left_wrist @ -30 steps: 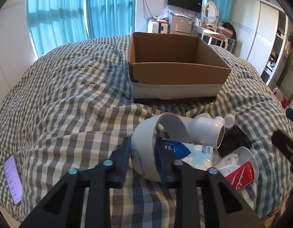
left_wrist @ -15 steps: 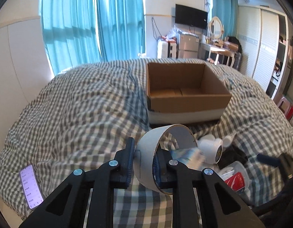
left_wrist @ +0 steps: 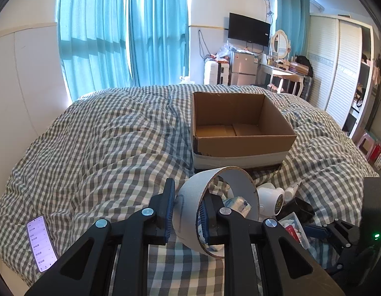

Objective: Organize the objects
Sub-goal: 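Grasp the white tape roll with the left gripper while the right grasps the floss cup, then carry tape roll and floss cup into the box and release both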

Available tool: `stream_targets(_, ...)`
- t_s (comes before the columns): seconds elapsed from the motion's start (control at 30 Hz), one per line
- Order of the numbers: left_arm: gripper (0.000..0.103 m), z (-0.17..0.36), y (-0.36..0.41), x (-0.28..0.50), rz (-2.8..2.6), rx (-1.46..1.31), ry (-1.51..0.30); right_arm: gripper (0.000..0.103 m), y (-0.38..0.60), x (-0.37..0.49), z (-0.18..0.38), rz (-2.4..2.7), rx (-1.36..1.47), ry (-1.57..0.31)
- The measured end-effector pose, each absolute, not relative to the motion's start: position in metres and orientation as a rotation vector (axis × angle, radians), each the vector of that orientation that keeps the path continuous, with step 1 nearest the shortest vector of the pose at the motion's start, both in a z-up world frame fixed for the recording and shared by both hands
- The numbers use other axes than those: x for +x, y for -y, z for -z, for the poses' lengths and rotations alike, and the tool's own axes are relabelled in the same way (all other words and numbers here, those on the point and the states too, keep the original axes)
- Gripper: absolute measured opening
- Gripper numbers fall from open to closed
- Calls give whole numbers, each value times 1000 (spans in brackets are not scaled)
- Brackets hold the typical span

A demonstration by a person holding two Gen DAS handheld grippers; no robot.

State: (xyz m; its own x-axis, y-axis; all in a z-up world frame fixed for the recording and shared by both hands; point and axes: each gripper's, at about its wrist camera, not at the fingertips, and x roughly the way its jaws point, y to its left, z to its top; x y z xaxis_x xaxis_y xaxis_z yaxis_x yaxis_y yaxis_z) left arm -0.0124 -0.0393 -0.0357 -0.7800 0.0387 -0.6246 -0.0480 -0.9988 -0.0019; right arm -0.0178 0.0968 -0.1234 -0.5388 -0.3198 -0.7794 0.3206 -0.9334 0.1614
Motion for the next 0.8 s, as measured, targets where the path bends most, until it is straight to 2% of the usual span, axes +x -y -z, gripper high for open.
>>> stream_targets(0.1,19,34,41,-12,-2929,-1020,-22,73,-100,-15,111,2499,1208,19)
stream_targets(0.2,19,32,43,-10,-2933,-1017,-18,69,-102,-12,100,2552,1158,-24)
stream_targets(0.8,19,-9,50,5,-2972,-887,3,66,-109,9,27,2686,940,-82)
